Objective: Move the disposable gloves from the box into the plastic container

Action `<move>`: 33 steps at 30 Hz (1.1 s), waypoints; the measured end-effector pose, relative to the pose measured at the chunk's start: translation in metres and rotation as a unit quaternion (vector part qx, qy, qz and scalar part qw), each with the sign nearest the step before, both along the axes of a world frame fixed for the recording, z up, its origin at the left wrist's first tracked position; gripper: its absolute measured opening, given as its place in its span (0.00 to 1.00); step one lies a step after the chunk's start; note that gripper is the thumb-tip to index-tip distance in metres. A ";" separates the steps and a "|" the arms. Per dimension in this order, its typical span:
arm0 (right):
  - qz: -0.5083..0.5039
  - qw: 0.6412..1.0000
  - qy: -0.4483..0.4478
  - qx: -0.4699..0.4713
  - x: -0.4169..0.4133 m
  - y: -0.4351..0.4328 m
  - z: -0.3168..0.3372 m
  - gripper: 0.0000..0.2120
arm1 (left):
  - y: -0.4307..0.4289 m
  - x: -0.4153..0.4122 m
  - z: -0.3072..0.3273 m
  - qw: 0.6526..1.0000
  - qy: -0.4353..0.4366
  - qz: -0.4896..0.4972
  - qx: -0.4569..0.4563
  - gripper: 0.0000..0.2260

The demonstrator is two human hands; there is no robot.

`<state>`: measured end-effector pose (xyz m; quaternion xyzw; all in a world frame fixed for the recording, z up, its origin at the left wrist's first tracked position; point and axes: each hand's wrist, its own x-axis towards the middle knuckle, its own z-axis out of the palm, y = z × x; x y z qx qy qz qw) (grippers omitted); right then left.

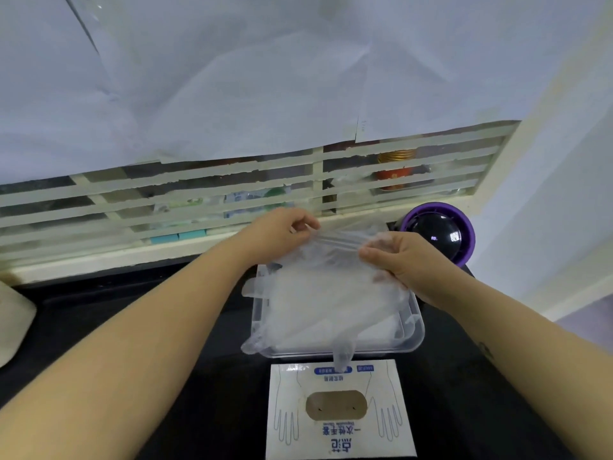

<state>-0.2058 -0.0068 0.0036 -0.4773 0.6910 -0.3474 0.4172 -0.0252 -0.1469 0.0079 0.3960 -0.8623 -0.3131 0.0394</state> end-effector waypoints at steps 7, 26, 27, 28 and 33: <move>-0.022 0.999 -0.025 0.039 -0.012 0.002 -0.012 0.12 | -0.025 0.034 0.016 0.968 0.077 0.126 0.205 0.11; 0.204 0.905 0.372 0.029 0.029 -0.006 -0.047 0.24 | 0.051 -0.012 -0.094 0.952 -0.213 -0.208 -0.078 0.28; 0.226 0.896 0.371 0.092 0.028 -0.010 -0.056 0.27 | 0.051 -0.014 -0.097 0.952 -0.215 -0.206 -0.073 0.29; 0.243 0.881 0.380 0.144 0.026 -0.013 -0.064 0.32 | 0.052 -0.015 -0.099 0.952 -0.219 -0.201 -0.069 0.30; 0.275 0.830 0.405 0.266 0.024 -0.019 -0.089 0.45 | 0.051 -0.012 -0.110 0.933 -0.297 -0.187 -0.080 0.35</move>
